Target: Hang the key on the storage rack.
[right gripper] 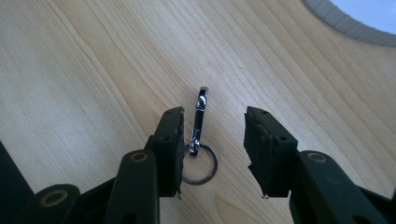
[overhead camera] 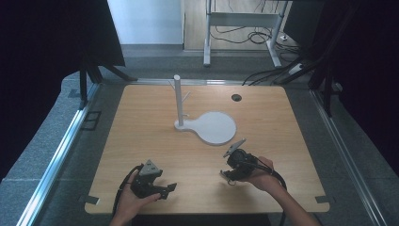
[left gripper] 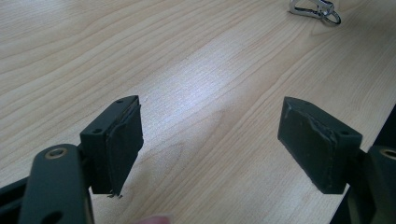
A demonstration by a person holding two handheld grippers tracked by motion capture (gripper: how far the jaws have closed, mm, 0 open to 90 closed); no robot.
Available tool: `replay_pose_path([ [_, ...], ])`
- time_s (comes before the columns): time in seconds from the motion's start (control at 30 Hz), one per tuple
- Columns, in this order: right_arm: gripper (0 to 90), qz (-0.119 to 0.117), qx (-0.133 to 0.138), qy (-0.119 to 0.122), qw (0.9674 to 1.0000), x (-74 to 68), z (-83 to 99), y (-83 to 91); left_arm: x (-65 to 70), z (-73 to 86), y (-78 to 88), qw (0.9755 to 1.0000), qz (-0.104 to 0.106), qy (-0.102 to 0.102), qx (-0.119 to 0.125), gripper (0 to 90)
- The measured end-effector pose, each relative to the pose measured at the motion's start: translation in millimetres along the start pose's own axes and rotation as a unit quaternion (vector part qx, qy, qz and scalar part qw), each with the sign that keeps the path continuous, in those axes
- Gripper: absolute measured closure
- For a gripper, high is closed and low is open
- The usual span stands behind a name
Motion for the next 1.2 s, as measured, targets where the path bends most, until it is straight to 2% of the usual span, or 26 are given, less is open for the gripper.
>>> replay_pose_path([
  [0.57,65.0,-0.005,-0.034,0.002,0.9994,-4.3,1.4,-21.6,1.8,0.9,-3.1,1.0000,0.002,-0.002,-0.007,22.5],
  [1.0,68.2,-0.001,-0.051,0.003,0.9987,-4.8,3.5,-31.0,2.1,2.0,-6.1,0.9999,0.003,-0.005,-0.015,22.5],
  [1.2,72.0,0.003,-0.050,0.003,0.9988,-4.9,2.0,-33.0,2.0,3.0,-8.1,0.9998,0.002,-0.005,-0.020,22.6],
])
Point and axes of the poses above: each handheld gripper's, and its own axes: y roughly backward along the jaws, z roughly out of its underside, x roughly to its right, the point moved 3 cm from there along -y, roughly forward along the jaws, and after that the axes turned 1 degree about -z, right-handed, at the moved point
